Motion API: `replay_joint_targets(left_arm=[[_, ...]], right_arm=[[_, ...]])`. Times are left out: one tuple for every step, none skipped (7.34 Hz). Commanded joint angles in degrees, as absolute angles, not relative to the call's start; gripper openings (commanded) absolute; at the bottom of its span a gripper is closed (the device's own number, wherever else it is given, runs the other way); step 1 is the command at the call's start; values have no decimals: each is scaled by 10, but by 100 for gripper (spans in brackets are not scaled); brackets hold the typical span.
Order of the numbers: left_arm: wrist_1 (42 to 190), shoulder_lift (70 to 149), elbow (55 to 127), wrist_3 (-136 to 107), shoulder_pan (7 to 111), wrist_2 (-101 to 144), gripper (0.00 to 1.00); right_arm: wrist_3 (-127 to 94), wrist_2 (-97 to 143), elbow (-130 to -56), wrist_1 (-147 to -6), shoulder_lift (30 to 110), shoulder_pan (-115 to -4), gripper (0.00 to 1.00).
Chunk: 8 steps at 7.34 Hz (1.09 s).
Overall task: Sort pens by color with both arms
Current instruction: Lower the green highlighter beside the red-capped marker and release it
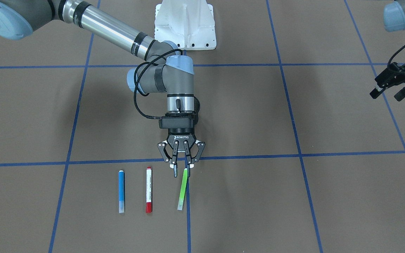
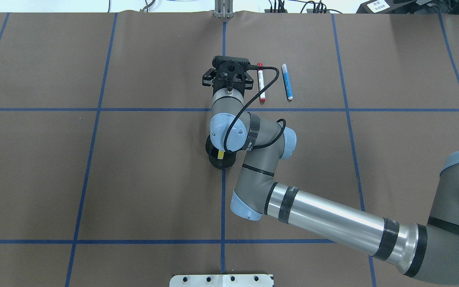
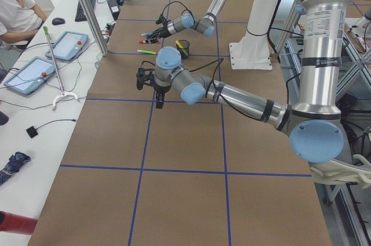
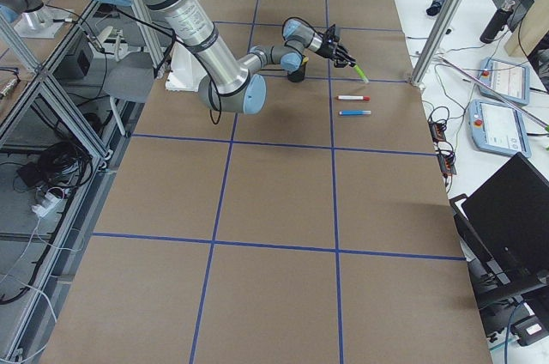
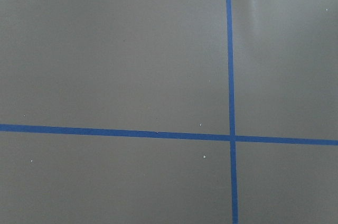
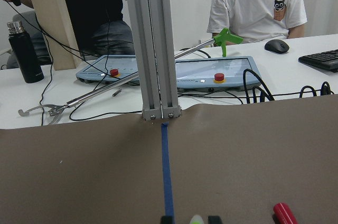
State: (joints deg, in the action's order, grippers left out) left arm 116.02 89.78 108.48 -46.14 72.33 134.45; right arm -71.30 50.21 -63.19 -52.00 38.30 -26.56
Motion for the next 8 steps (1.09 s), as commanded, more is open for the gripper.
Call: replay_joint_targets(left_arm=[[1160, 898, 1085, -462, 723, 1344, 98], [1158, 902, 1085, -465, 722, 1344, 98], [1154, 912, 1085, -476, 722, 1341, 98], [1147, 929, 1086, -509, 719, 1340, 98], [1118, 967, 1088, -561, 703, 1340, 98], [1063, 989, 1105, -582, 675, 1340, 98], [973, 1037, 1119, -591, 652, 1340, 99], [876, 1093, 1138, -618, 621, 1340, 99]], right_arm=[[-681, 535, -673, -521, 395, -272, 70], [-639, 573, -733, -520, 424, -283, 70], [-644, 626, -774, -522, 438, -299, 70], [-652, 677, -817, -523, 472, -318, 71], [-667, 754, -882, -523, 536, -349, 71], [-667, 853, -932, -523, 592, -393, 71], [-666, 923, -946, -523, 617, -429, 78], [-667, 987, -953, -525, 634, -468, 78]])
